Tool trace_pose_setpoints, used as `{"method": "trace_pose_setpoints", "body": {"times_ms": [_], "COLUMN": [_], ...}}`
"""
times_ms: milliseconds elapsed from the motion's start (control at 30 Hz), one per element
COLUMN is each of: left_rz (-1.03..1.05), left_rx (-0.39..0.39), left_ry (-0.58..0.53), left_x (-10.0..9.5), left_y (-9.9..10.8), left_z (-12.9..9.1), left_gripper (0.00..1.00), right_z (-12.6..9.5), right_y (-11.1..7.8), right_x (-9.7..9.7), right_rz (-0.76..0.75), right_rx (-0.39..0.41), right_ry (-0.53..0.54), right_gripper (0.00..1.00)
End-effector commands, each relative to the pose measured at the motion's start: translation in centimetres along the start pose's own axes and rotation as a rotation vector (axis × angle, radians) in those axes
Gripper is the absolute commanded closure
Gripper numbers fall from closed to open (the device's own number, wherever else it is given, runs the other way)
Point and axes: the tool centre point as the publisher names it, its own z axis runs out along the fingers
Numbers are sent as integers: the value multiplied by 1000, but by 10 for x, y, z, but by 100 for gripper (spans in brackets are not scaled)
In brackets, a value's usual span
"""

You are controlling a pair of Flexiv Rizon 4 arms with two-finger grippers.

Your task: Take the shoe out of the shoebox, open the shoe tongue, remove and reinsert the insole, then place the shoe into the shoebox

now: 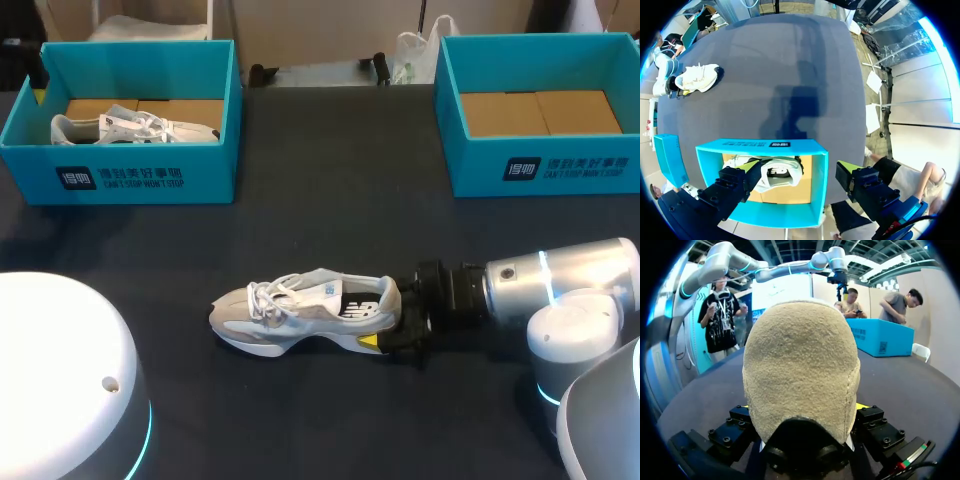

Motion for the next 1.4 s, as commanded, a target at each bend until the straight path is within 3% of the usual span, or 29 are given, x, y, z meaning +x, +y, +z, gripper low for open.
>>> {"method": "trace_pose_setpoints", "body": {"times_ms": [33,167,300,367,467,867,933,1067,1133,1200,1267,1400], "left_rz": [0,4,-151,-263,-538,-538,-591,-783,-818,-976,-1199,-1236], "left_rx": [-2,-38,11,72,193,193,174,8,59,43,108,82], "left_ry": [2,-34,-64,-77,26,26,3,78,92,152,255,237], "left_x": [0,-12,-31,-44,-68,-68,-71,-101,-115,-135,-155,-161], "left_y": [-1,-18,-39,-52,-70,-70,-78,-112,-129,-143,-159,-166], "left_z": [0,-15,-27,-35,-45,-45,-48,-50,-53,-51,-44,-41], "left_gripper": [0,0,0,0,0,0,0,0,0,0,0,0], "right_z": [-1,-1,-1,-1,-1,-1,-1,-1,-1,-1,-1,-1], "right_y": [1,1,1,1,1,1,1,1,1,1,1,1], "right_x": [0,0,0,0,0,0,0,0,0,0,0,0], "right_rz": [1,1,1,1,1,1,1,1,1,1,1,1], "right_rx": [9,9,9,9,9,9,9,9,9,9,9,9], "right_ry": [1,1,1,1,1,1,1,1,1,1,1,1], "right_gripper": [100,100,100,100,100,100,100,100,100,100,100,100]}}
